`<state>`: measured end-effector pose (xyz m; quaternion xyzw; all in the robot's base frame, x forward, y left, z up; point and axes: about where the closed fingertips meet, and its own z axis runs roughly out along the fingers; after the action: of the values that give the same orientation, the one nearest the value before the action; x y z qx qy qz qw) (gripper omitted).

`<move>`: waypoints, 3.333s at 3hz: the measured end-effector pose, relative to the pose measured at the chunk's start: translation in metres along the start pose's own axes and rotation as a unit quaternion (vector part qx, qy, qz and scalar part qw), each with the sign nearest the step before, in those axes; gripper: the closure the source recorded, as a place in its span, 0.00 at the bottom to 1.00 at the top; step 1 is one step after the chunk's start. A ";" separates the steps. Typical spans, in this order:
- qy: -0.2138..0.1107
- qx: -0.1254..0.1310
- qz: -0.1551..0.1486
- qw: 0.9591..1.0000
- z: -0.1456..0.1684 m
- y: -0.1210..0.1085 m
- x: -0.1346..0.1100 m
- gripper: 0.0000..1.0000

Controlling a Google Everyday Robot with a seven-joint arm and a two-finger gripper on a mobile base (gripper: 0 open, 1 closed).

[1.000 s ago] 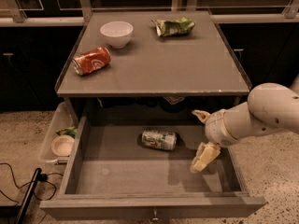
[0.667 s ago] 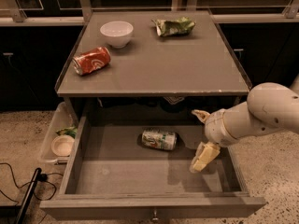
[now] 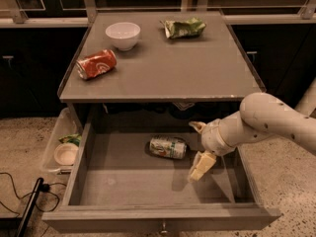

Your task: Pick 7up can from top drawer and place on counter

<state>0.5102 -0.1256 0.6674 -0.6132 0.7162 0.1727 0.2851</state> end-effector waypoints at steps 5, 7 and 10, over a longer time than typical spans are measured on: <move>-0.021 -0.029 0.020 0.999 0.086 -0.036 -0.015 0.19; -0.021 -0.029 0.020 0.999 0.086 -0.036 -0.015 0.65; -0.037 -0.020 0.004 0.999 0.039 -0.023 -0.025 1.00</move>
Offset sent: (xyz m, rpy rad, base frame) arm 0.0513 0.0420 -0.0432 0.0413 0.0577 0.0288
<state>0.5427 -0.0875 0.6545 -0.6094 0.7038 0.2109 0.2981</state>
